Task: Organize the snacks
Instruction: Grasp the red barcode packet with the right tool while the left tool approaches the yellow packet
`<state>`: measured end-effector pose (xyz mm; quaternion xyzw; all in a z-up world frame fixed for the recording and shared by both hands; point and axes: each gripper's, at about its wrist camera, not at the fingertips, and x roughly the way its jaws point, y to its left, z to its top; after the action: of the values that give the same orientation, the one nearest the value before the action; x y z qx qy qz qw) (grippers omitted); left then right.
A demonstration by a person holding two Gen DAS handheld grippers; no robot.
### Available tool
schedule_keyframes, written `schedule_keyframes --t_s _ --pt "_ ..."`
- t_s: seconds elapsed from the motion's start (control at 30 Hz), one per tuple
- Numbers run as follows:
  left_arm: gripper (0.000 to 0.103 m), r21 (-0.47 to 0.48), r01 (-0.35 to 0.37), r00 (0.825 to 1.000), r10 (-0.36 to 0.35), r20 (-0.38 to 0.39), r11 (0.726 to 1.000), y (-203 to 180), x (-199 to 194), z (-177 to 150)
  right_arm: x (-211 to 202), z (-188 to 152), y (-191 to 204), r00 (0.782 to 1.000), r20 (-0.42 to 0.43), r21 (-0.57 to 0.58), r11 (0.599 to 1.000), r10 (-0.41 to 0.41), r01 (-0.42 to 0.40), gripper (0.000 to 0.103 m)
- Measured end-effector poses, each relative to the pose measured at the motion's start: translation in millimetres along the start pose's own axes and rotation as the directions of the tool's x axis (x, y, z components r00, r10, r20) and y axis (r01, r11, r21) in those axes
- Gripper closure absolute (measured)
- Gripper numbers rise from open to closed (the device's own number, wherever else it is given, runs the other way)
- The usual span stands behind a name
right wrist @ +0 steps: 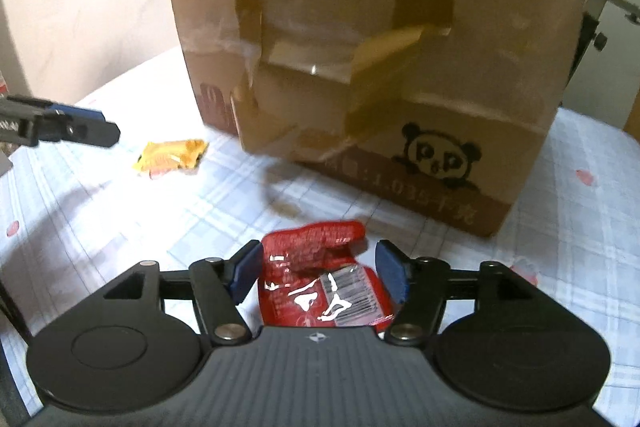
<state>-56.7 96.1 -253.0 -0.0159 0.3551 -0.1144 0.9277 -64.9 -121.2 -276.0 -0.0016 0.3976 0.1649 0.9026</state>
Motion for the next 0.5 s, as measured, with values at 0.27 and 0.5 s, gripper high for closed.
schedule_keyframes --t_s 0.27,0.5 --pt "0.033 -0.010 -0.007 1.000 0.007 -0.010 1.000 3.2 1.3 -1.3 10.4 0.3 9.0 1.000 0.006 -0.055 0.998 -0.017 0.017 0.032" --pt "0.033 -0.002 -0.007 1.000 0.007 -0.019 1.000 2.8 4.1 -1.9 8.5 -3.8 -3.1 0.999 0.045 -0.003 1.000 -0.010 0.010 0.048"
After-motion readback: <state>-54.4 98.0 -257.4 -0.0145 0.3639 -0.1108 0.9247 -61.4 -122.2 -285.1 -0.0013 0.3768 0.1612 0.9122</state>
